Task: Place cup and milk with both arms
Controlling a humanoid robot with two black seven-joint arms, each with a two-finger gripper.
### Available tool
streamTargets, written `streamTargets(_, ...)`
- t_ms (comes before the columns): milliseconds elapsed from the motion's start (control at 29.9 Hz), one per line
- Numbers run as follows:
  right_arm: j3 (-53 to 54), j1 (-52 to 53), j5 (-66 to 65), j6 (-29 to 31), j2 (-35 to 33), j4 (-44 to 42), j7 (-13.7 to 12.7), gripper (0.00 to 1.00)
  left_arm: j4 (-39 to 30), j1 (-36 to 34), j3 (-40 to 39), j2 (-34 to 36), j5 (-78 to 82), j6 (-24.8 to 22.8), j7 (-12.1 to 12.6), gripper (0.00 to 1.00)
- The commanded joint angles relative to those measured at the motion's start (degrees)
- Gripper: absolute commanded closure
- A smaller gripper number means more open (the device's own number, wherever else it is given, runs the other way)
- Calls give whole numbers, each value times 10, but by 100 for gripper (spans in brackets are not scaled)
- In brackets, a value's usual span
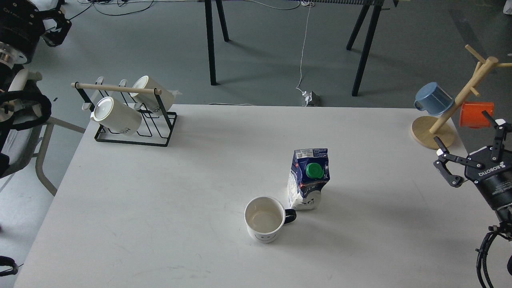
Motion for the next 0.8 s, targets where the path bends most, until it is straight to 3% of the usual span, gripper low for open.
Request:
streamTargets(0, -1, 99, -3, 0, -18, -60, 0, 3, 8, 1, -2, -33, -1, 0, 2, 0)
streamTargets(167, -12, 226, -3, 0, -11, -160, -1, 1, 12, 6, -2, -77, -3, 0, 3, 0)
streamTargets(368, -70, 380, -6, 0, 19, -280, -24, 1, 39, 7, -2, -101, -35, -2, 15, 0)
streamTargets(536, -121, 513, -4, 0, 101, -455, -28, 1, 39, 6, -2, -114, -46, -1, 18, 0)
streamTargets(636, -125, 545, -4, 0, 135, -515, -27, 1, 39, 7, -2, -120, -46, -1, 17, 0)
streamTargets(770, -142, 545, -7, 0, 164, -520, -27, 1, 39, 7, -2, -118, -46, -1, 17, 0)
